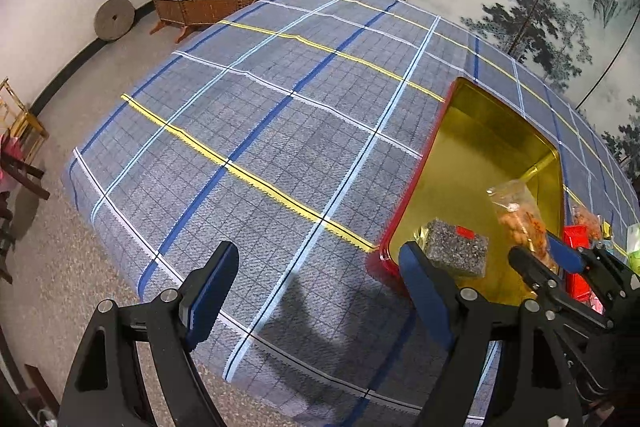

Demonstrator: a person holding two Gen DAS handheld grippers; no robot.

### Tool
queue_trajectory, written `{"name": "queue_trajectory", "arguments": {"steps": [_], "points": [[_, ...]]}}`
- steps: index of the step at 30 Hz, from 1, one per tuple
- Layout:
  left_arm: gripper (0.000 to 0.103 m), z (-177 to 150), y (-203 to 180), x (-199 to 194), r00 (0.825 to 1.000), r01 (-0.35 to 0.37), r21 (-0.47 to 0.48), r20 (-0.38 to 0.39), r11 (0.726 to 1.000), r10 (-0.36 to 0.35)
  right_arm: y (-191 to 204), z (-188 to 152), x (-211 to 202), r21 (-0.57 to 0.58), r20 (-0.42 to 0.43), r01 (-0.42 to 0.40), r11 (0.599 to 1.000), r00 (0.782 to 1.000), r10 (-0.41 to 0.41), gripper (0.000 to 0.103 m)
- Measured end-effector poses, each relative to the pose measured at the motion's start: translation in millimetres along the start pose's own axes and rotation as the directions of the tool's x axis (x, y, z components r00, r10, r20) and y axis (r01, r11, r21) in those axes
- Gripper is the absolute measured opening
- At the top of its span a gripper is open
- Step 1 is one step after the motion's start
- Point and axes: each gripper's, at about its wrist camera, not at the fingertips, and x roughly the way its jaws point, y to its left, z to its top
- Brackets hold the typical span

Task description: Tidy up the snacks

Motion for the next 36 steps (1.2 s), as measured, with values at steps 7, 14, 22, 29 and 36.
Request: {"name": "queue_trajectory", "arguments": {"steps": [7,14,22,29,36], "points": [[0.079,-1,-2,-2,1.0,0.004,0.005,0.0,1.0,-0.004,3,-1,8,0.003,-0.016,-0.003,1.0,1.0,0.003,0.037],[0.079,-4,-2,-2,1.0,0.002,0.006,-0.006,1.0,-0.002,5,-2,14,0.005,-0.025,-0.003,1.0,1.0,0.003,0.037],[0.079,-8,-6,-1,1.0,0.01,0.013,-0.016,1.0,-0.01,9,-3,14,-0.009,-0.02,-0.007,1.0,1.0,0.007,0.038],[0.079,-10,-21,-6,0.999,0.034,0.041,-0.006,0.999,-0.034,0,-5,-6,0.026,0.017,-0.037,0.999,0.999,0.036,0.04],[0.079,-15,-54,-13,0.998,0.068,0.108,-0.005,0.992,-0.068,-37,-28,-46,0.095,0.064,-0.003,0.996,0.998,-0.004,0.04]]}}
